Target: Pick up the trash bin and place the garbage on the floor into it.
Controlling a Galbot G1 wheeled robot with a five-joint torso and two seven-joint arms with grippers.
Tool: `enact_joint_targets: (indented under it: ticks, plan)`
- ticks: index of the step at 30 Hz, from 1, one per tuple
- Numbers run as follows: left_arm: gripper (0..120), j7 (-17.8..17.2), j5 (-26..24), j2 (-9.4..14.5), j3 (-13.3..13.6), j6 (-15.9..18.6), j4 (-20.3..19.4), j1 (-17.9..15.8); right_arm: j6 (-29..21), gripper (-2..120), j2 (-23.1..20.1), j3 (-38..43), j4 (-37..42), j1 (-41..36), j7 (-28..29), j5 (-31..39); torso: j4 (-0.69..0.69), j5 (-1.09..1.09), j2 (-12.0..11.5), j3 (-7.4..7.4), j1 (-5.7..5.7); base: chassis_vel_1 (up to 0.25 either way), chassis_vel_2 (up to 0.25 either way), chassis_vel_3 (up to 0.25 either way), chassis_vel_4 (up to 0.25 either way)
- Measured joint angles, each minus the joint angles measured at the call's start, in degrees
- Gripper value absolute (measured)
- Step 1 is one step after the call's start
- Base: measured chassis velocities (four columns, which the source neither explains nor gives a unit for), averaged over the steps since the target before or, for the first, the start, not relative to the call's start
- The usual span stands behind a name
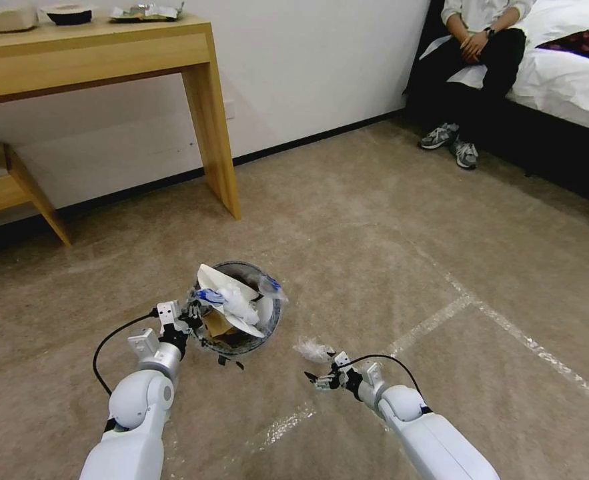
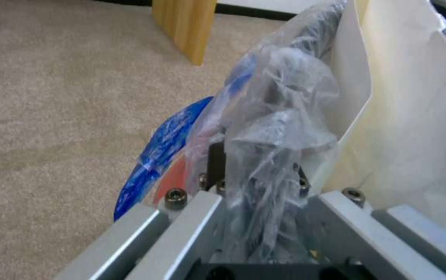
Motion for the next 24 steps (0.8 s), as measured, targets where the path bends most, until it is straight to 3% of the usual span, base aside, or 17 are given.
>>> enact_joint_targets:
  ticks: [24]
  plan:
    - [1,0.3,1.3,-0.9,0.5,-0.4,0.3,0.6,2.7,100,-0.5,2.8,-5.7,3.2,-0.2,-1.8,-0.01,0.00,0.0,0.00,0.00,0.000,0.000,0.000,0.000]
